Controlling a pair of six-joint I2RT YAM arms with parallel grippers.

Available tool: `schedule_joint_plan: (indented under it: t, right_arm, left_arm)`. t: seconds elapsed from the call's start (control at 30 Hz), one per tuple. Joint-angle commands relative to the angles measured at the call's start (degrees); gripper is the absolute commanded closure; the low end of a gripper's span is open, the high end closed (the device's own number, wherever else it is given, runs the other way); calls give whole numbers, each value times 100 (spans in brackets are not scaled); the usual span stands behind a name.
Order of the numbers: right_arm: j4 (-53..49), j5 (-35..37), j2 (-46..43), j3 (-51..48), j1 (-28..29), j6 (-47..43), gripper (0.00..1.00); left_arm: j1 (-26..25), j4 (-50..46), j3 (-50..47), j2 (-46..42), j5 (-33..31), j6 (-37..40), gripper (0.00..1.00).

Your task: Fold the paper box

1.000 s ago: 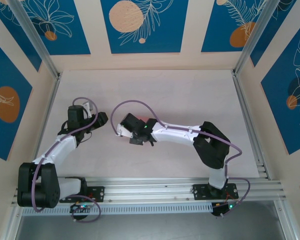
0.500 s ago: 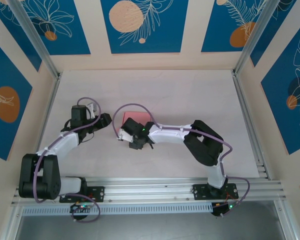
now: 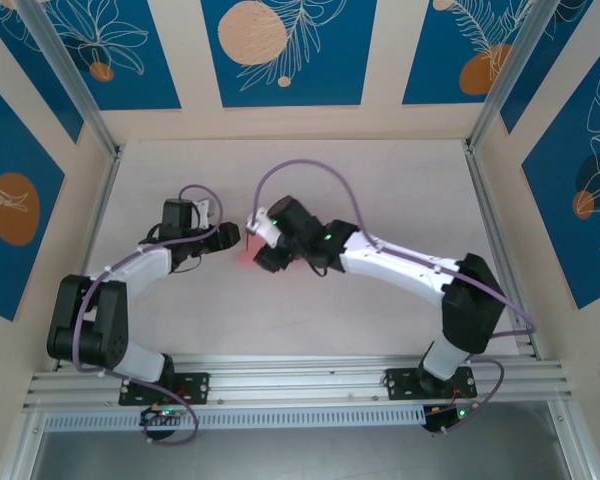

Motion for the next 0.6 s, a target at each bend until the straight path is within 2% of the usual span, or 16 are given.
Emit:
schedule_joint_plan:
  t: [0.0, 0.23, 0.37, 0.57]
  right_arm:
    - [-204, -446, -109, -84, -672, 1409, 34]
    - [-91, -1270, 121, -436, -1715, 3112, 28]
    - [210, -1886, 370, -675, -2130, 3654, 27]
    - [1084, -2882, 842, -1020, -2535, 4231, 26]
  left_arm:
    - [-174, -155, 299, 290, 97, 242, 36]
    - [-242, -196, 631, 1006, -34, 289, 47]
    - [-242, -128, 775, 1285, 48, 235, 55]
    - [-233, -86, 816, 1451, 33, 174, 57]
